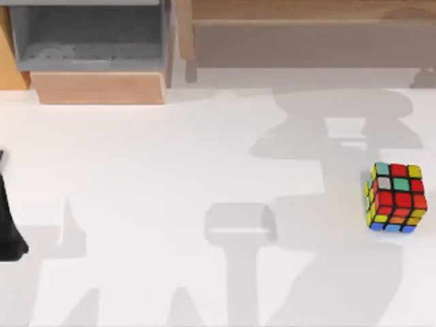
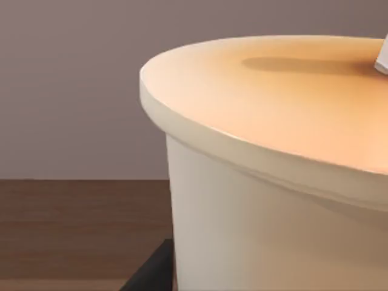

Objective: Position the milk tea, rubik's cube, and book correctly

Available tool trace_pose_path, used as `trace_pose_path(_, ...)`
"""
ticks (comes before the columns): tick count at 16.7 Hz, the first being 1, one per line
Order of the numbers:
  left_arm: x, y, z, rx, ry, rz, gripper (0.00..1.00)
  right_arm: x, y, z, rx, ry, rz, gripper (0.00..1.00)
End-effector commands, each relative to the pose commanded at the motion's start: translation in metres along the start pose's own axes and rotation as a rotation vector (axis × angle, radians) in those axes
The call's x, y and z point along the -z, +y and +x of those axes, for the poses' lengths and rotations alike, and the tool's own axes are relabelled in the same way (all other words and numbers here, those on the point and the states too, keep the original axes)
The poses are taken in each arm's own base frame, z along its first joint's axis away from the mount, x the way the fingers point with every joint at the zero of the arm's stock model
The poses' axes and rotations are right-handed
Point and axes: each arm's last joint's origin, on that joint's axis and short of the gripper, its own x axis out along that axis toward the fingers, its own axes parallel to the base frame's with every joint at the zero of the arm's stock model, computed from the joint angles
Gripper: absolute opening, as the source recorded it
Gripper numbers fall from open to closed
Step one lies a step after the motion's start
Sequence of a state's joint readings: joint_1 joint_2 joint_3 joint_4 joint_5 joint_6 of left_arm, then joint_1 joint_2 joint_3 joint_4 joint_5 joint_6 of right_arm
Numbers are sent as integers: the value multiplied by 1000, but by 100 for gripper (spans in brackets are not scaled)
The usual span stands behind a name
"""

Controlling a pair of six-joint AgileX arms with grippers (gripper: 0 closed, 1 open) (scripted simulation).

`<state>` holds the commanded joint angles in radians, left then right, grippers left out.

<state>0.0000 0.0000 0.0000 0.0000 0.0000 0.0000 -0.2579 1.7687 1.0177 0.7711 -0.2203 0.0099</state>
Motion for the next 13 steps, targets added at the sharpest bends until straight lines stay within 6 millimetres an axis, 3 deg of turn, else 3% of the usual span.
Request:
trace_pose_path(3, 0, 0, 0, 0, 0, 0, 100, 11, -8, -12, 15, -20, -10, 0)
trace_pose_path(10, 0, 0, 0, 0, 0, 0, 100, 93, -4, -22, 12, 31, 3, 0)
trace_pose_path(13, 0, 0, 0, 0, 0, 0, 100, 109, 3, -20, 3, 25, 3, 0)
